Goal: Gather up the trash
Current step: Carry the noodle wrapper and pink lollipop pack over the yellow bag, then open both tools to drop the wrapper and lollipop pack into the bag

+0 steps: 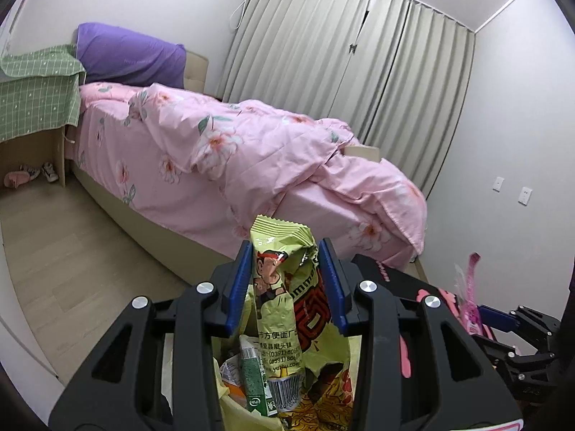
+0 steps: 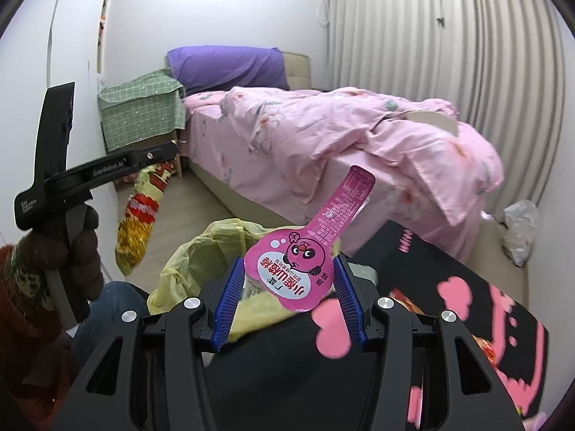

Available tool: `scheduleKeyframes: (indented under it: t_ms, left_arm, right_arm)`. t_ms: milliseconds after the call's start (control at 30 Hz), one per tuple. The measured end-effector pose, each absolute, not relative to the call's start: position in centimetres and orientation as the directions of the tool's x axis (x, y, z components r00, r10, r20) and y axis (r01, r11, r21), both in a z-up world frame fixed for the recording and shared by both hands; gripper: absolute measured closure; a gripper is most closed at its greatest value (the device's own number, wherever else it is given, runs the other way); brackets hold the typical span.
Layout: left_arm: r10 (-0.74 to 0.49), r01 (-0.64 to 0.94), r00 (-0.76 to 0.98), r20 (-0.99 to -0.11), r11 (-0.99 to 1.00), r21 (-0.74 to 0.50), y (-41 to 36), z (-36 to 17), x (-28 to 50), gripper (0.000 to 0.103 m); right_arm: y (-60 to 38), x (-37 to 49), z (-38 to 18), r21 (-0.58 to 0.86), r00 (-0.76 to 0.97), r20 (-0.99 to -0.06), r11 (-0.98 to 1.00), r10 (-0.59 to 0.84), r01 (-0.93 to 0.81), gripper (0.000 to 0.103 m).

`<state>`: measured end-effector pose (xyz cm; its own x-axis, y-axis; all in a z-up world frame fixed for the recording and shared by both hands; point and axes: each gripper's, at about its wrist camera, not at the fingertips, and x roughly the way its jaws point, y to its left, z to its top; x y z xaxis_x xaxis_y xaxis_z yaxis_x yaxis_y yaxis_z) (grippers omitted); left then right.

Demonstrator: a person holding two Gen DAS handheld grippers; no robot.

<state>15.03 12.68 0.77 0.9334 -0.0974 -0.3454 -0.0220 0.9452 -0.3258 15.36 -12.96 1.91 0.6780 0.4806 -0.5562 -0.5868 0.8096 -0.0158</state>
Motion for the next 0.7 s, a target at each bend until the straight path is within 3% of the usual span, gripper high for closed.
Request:
scheduleKeyframes:
  t_ms: [333, 533, 633, 700]
  left_arm:
    - [-0.102, -0.060, 0.895, -0.434, 0.937, -0.344, 12.6, -4.0, 20.3, 0.068]
    - [-0.123, -0.057, 0.888, -0.443, 0.927, -0.370, 12.7, -5.1, 22.3, 0.068]
    - [-0.196, -0.016, 0.875, -0.442, 0.902, -0.432, 13.3, -5.3, 22.8, 0.047]
    - [-0.219, -0.002, 0.875, -0.433, 0.891, -0.454, 13.8, -5.1, 22.6, 0.025]
  right_arm:
    - [-9.0, 20.0, -2.7, -0.018, 0.586, -0.621, 0.738, 0.521, -0.675, 0.055]
    - [-8.7, 21.6, -4.4, 0.023, 0.550, -0.637, 0.727, 0.540, -0.687, 0.055]
    - [-8.4, 22.5, -5.4, 0.068, 0.508, -0.658, 0.715, 0.556, -0.696, 0.055]
    - [-8.2, 22.6, -5.9, 0.077, 0.487, -0.670, 0.705, 0.561, -0.705, 0.054]
